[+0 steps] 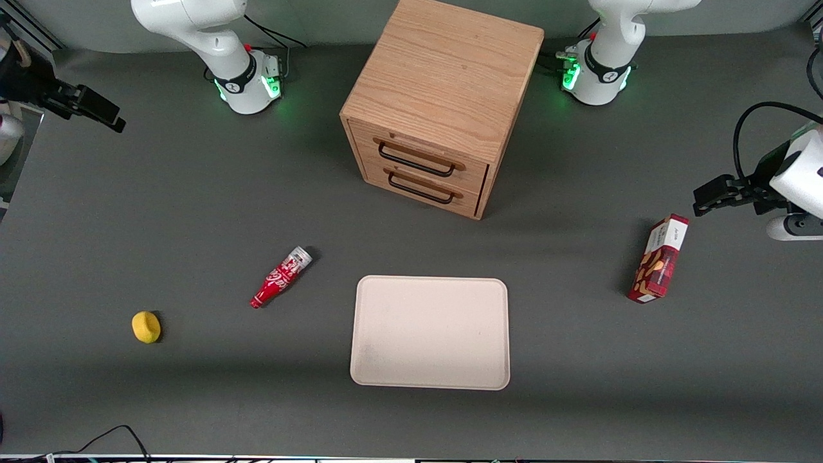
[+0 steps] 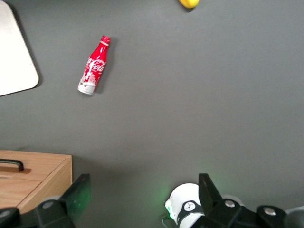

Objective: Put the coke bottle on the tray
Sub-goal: 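Move the right gripper down toward the red Coca-Cola bottle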

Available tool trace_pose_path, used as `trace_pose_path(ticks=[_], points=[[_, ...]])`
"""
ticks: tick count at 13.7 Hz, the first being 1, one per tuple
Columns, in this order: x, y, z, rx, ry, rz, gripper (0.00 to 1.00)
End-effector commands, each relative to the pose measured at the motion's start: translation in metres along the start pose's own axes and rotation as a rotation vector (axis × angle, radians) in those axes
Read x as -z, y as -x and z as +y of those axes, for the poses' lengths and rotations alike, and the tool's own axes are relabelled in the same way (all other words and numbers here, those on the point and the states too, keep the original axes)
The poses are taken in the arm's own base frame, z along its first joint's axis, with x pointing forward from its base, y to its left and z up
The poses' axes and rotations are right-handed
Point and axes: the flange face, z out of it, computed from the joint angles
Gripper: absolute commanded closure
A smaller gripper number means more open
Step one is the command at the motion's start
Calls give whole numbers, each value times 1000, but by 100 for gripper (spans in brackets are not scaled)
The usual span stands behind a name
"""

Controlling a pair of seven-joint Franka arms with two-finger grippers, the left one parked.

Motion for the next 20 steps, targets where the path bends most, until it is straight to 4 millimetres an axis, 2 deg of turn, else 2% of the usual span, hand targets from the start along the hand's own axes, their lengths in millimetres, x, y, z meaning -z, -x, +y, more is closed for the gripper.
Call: trace_pose_path(ticks=[1,3,7,9,11,13,14,16,18,20], points=[[10,-3,1,0,-44,14,0],[10,-6,3,-7,-43,13,0],[1,-4,-13,24,-18,-4,0],[-6,-10,-62,41,4,-4,0],[-19,-48,-101,-90,-11,0,0],[-56,-77,-155,-140,-31,-18,0],[-78,-94,-168,-201,-49,-7,0],[-153,-129,-189,-358,-58,-34,0],[-221,-140,-212,-446,-51,-56,0],[-283,-149,-221,-526,-27,-73,0]])
